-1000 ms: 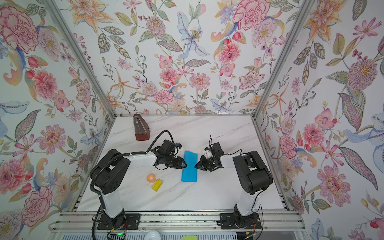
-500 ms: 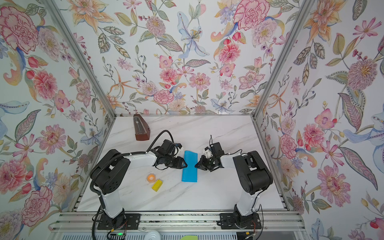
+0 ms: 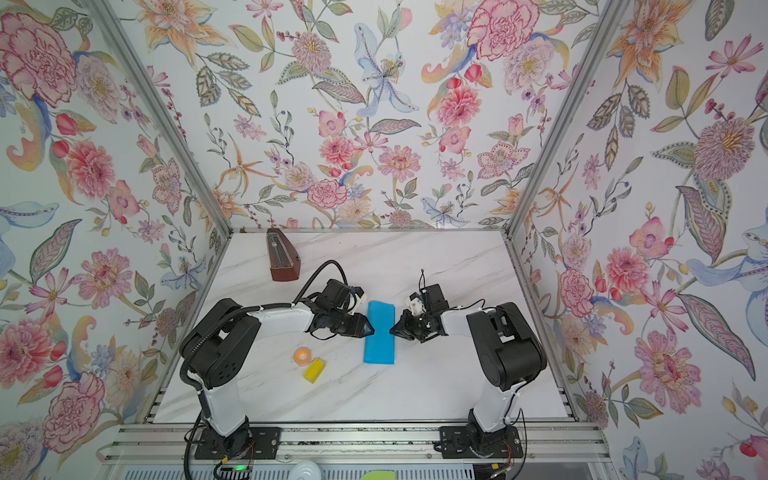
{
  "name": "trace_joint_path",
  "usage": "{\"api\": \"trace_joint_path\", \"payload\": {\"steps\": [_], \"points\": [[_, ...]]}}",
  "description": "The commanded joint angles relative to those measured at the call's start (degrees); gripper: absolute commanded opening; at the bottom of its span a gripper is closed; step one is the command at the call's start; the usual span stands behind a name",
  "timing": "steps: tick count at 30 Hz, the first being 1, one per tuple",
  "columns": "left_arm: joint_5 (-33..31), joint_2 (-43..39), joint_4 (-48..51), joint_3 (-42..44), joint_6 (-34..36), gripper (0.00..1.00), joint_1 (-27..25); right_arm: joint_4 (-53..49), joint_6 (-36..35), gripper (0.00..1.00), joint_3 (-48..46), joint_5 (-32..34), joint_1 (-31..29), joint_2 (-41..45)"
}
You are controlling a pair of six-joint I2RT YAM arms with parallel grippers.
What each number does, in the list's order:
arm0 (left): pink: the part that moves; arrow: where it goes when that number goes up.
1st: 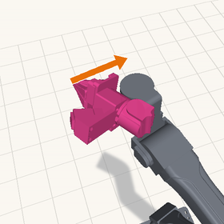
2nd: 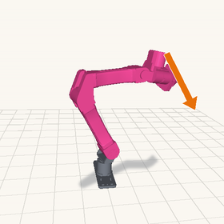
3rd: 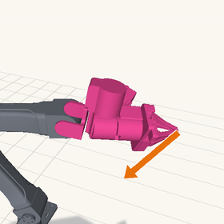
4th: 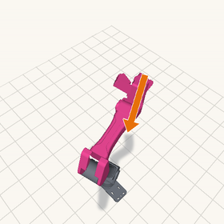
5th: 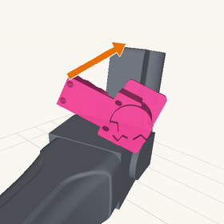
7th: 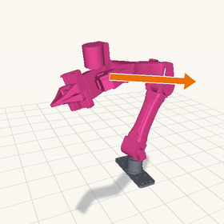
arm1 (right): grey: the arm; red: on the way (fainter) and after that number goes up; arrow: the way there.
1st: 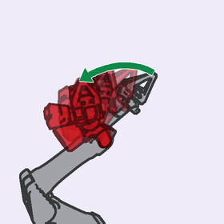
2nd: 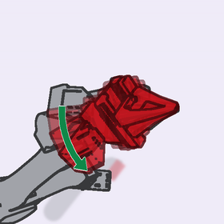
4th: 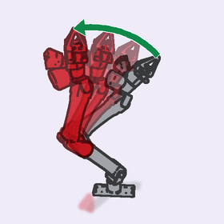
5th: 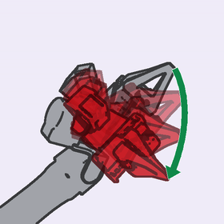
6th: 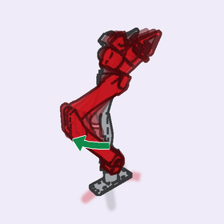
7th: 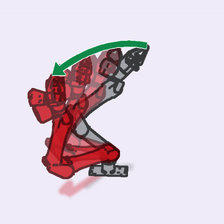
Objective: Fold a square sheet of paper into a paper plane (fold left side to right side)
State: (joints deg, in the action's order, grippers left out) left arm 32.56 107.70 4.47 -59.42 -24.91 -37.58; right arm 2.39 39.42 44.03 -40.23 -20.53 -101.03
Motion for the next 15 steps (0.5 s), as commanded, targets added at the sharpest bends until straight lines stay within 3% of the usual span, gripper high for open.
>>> {"api": "trace_joint_path", "payload": {"steps": [1, 15], "points": [[-0.74, 0.67, 2.2, -0.87, 1.0, 0.46, -0.45, 0.49, -0.39, 0.0, -1.03, 0.96, 0.19, 0.34], [-1.14, 0.72, 2.58, -0.97, 1.13, 0.45, -0.48, 2.92, 0.77, 0.0, -2.11, 0.72, 0.05, -1.2]]}}
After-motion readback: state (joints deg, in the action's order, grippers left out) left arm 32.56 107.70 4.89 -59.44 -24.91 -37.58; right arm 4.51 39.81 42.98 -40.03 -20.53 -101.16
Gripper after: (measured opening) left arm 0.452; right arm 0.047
